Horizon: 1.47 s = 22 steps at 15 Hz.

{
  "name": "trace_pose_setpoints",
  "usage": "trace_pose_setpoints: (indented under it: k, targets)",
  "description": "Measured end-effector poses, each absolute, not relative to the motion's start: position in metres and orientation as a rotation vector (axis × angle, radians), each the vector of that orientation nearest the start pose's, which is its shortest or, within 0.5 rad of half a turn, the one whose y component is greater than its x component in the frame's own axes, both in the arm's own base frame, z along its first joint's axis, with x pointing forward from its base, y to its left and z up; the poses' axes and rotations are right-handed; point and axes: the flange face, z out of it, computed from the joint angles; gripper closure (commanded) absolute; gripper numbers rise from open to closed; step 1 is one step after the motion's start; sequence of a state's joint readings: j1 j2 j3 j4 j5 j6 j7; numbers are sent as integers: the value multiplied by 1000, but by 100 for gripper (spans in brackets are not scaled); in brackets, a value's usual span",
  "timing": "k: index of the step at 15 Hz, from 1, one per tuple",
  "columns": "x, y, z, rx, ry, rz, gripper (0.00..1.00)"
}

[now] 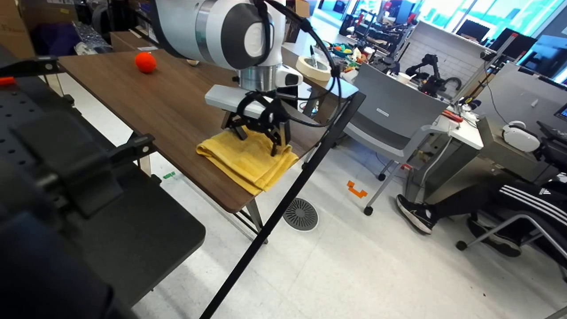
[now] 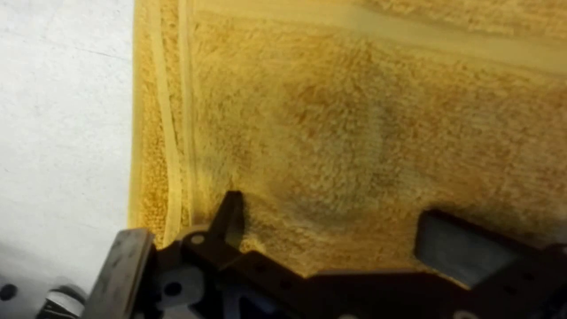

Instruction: Move the potato to the left, wipe the table with the yellow towel, move the red plush toy to the left, wipe the right side of the table with the towel, move the potato and red toy to the right, wipe the left side of the table

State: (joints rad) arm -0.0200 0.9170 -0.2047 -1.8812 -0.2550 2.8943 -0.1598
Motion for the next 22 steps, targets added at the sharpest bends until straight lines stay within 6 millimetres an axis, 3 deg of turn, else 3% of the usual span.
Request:
trace_pose_setpoints:
  k: [6,8,10,12,13,17,19,22]
  targets:
    - [560,21,26,-3121,-878,-98,0]
    - [552,49,25,-3058,-952,-92,0]
    - [555,56,27,-3037,-939,-110,0]
    - [570,37,32,-3057,-826,-157,0]
    - [583,17,37,-3079,-743,-194,0]
    - [636,-86,64,-3146,-374,-375,0]
    - [657,-128,68,-3158,-197,-421,0]
    - [678,-150,58,-3158,-38,-414,0]
